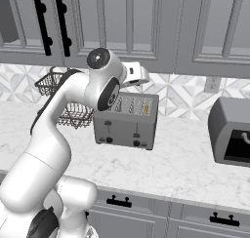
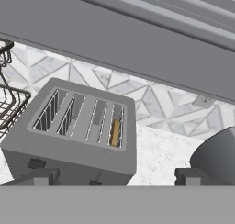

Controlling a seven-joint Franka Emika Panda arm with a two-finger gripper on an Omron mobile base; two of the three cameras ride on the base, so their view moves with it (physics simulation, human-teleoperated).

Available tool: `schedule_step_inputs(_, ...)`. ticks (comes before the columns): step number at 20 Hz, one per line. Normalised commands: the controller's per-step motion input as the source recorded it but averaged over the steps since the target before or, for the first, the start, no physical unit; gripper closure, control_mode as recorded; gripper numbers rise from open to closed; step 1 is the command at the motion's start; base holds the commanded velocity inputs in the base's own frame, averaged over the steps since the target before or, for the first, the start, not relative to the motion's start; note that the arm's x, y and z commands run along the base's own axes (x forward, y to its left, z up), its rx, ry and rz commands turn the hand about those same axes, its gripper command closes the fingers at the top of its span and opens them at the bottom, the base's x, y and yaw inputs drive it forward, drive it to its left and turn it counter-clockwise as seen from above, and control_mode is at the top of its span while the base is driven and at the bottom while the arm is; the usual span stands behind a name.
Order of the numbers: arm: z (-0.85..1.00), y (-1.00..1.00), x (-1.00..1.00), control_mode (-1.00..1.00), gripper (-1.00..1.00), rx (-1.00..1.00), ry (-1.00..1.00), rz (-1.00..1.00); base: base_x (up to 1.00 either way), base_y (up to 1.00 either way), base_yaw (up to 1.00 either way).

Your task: Start the toaster. Once the lever pops up, take the bread to the plate on the dining counter.

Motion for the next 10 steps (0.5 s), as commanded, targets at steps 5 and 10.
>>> schedule_step_inputs(5, 0.0, 0.0, 0.0, -1.0, -1.0, 0.0, 0.0, 0.0, 0.0, 0.0, 0.0)
schedule_step_inputs(10, 0.0, 0.0, 0.0, -1.0, -1.0, 0.0, 0.0, 0.0, 0.0, 0.0, 0.0)
